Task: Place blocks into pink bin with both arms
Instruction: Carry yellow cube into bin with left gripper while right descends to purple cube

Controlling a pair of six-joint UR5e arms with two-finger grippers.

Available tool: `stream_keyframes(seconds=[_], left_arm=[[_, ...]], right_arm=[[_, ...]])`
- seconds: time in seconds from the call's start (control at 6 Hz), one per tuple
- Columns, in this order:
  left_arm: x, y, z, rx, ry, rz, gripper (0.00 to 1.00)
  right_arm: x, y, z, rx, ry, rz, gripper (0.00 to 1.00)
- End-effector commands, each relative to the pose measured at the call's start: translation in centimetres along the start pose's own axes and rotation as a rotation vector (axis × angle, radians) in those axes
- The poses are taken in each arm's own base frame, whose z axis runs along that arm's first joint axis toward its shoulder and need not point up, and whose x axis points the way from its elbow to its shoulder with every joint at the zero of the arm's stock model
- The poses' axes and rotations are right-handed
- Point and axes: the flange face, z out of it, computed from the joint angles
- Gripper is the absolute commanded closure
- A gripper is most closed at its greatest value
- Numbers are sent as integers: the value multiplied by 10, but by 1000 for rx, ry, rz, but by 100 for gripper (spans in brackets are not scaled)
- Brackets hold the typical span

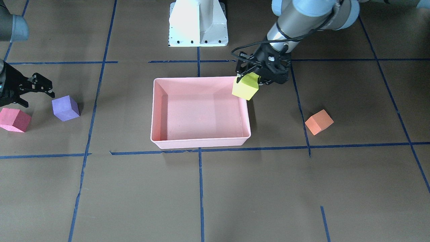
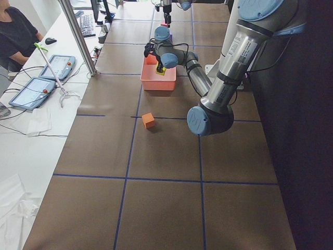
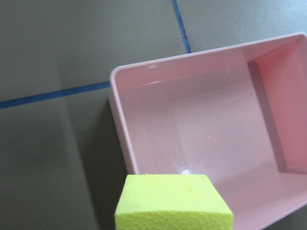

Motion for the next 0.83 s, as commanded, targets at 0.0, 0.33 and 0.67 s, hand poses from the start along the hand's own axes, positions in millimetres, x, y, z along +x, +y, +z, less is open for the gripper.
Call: stream_keyframes(seconds=[0.0, 0.33, 0.67], left_arm=[[43, 2, 61, 19, -65, -56, 59], [49, 11, 81, 27, -89, -42, 12], [50, 12, 78, 37, -87, -40, 0]], right_arm=[[-32, -4, 25, 3, 43, -8, 0], [-36, 0, 43, 0, 93, -29, 0], [-39, 6, 61, -31, 102, -39, 0]])
